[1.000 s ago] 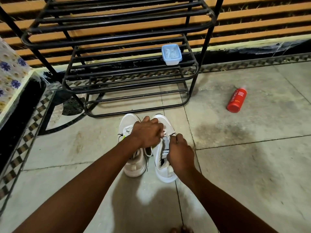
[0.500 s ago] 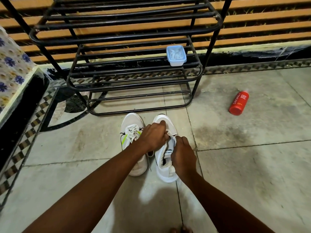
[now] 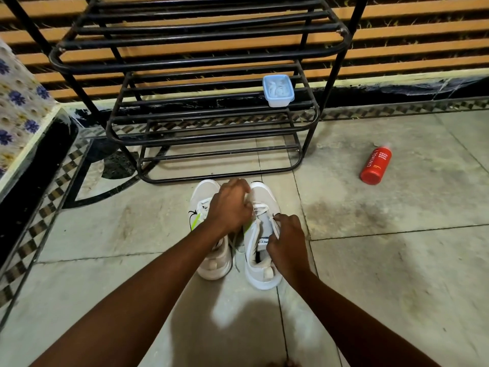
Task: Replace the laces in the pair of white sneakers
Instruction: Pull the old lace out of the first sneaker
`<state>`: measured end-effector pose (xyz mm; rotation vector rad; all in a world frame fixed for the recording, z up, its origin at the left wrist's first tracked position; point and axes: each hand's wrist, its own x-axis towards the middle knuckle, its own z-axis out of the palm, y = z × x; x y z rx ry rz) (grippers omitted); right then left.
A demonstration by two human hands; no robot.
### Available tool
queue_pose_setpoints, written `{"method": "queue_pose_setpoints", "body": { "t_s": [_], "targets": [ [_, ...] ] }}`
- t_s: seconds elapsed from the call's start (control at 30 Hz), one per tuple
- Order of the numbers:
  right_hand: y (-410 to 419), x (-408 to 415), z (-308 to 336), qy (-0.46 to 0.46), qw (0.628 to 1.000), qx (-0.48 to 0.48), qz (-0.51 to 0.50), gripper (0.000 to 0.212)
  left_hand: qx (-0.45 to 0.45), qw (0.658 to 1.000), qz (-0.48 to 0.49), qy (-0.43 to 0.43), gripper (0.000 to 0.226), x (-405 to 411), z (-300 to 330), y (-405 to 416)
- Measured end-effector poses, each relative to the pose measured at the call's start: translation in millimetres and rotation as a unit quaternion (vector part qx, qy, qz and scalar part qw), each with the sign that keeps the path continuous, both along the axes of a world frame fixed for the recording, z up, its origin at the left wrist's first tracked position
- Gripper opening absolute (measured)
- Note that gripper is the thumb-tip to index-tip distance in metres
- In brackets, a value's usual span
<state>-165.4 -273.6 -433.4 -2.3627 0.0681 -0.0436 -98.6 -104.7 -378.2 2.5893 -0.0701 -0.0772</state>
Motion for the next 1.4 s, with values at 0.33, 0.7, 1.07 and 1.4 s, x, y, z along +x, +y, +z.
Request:
{"method": "queue_pose_setpoints", "body": {
  "t_s": [0.33,0.7,1.07,1.4],
  "targets": [
    [-8.4,46.4,24.2,-0.005,0.989,0.101,0.108,0.036,0.059,0.976,-0.145,0.154,0.072,2.4,23.2,8.7],
    [-9.7,81.6,42.9,0.065,0.971,-0.033,0.228,0.025,0.21,0.934,-0.231,0.172,0.082,16.8,17.8,14.4],
    [1.8,78.5,45.3,0.074,0.963,-0.088,0.242,0.024,0.326,0.912,-0.245,0.051,0.091,5.5,-2.0,10.2],
    [9.9,87.6,49.8,0.124,0.934,-0.165,0.291,0.021,0.363,0.902,-0.222,0.068,0.097,0.9,-5.1,6.6]
  ]
}}
